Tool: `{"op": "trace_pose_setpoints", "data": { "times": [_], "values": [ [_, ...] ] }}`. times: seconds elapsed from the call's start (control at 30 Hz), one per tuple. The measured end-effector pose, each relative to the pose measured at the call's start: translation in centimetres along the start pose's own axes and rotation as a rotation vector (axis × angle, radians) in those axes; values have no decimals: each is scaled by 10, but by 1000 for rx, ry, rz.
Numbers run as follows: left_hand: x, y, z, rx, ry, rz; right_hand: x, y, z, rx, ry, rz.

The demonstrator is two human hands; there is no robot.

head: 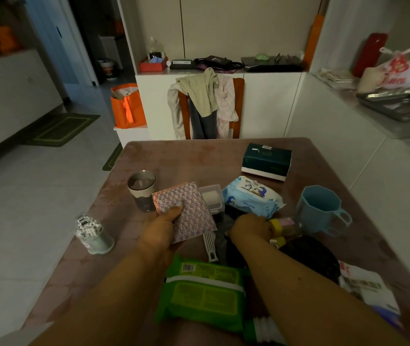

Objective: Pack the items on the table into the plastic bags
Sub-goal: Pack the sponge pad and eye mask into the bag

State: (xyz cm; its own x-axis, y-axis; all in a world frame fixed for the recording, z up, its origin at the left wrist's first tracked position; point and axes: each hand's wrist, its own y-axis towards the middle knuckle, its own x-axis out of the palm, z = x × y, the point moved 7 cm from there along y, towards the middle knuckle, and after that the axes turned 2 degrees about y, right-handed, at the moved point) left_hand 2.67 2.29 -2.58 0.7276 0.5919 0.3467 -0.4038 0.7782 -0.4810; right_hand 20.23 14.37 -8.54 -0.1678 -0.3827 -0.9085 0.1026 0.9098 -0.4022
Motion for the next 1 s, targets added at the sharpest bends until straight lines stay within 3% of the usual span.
{"op": "trace_pose_setpoints", "data": {
  "times": [0.1, 0.3, 0.57, 0.67, 0.73, 0.83, 0.9, 1.0],
  "values": [
    [-1, 0, -6, -7, -6, 2, -8, -1, 6, 75, 127, -50],
    [-1, -4, -5, -26, 3, 6, -15, -5, 3, 44, 289, -145],
    [-12, -23, 18, 27, 59, 103, -102, -61, -8, -161, 356, 53],
    [-12, -36, 26, 40, 99, 102, -153, -92, 16, -361, 520, 101],
    [-7, -46, 28, 47, 135, 72, -181, -111, 42, -458, 867, 64],
    [15, -68, 24, 47, 165, 6, -179, -122, 67, -420, 1373, -237],
    [42, -86, 18, 30, 131, -76, -166, -133, 74, -401, 1433, -321],
    [91, -119, 9, -3, 77, -313, -149, -154, 86, -415, 1400, -297]
  ]
}}
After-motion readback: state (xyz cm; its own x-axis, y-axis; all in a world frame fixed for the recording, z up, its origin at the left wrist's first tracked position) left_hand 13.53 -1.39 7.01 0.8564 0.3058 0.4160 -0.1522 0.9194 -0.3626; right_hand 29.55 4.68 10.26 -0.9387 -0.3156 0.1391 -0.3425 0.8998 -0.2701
